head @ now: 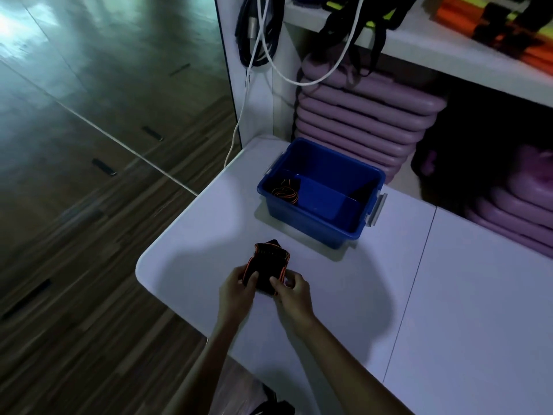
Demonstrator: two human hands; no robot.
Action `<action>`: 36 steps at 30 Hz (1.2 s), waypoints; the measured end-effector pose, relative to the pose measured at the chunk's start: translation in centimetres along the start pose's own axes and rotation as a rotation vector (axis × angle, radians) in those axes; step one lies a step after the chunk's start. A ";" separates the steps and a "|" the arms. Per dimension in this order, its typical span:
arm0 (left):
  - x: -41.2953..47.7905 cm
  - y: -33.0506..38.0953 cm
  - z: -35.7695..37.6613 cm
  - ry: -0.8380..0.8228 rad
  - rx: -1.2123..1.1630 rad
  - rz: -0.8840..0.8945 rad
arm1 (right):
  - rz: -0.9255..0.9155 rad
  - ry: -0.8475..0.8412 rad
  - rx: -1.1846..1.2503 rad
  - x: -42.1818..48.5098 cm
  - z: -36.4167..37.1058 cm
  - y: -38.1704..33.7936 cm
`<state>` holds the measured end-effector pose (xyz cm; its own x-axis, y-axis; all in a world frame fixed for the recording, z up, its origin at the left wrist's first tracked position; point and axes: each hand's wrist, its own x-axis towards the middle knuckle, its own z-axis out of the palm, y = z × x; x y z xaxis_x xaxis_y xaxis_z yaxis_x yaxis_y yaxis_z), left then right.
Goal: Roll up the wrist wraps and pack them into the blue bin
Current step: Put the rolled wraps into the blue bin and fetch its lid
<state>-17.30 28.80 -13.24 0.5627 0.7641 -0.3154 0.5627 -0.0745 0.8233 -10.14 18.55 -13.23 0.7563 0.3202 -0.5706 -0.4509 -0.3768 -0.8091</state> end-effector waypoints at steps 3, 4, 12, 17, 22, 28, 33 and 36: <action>-1.1 -0.7 0.3 0.046 -0.082 -0.045 | -0.058 -0.036 0.029 -0.5 -0.4 -0.2; -1.3 -0.9 0.4 0.051 -0.092 -0.054 | -0.062 -0.062 0.031 -0.6 -0.5 -0.3; -1.7 -0.5 0.6 0.035 -0.134 -0.079 | -0.151 -0.085 -0.057 -1.0 -1.5 -1.0; -1.6 3.3 -0.4 -0.005 -0.453 0.014 | -0.445 -0.058 -0.179 -1.9 -3.1 -5.7; 1.8 10.6 -1.5 -0.028 -0.619 0.253 | -0.803 0.118 -0.219 -0.7 -5.5 -14.3; 9.4 14.5 0.4 -0.004 0.157 0.300 | -0.871 0.299 -0.402 6.6 -8.2 -19.3; 11.0 13.2 2.1 -0.035 0.397 0.381 | -0.657 0.312 -0.620 13.6 -7.1 -19.0; 11.0 12.7 2.3 -0.003 0.476 0.365 | -0.558 0.254 -0.764 16.4 -5.4 -18.1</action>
<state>-2.55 34.74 -7.34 0.7719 0.6334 -0.0537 0.5417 -0.6113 0.5770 12.93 25.95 -7.19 0.8875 0.4606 -0.0135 0.3636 -0.7180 -0.5935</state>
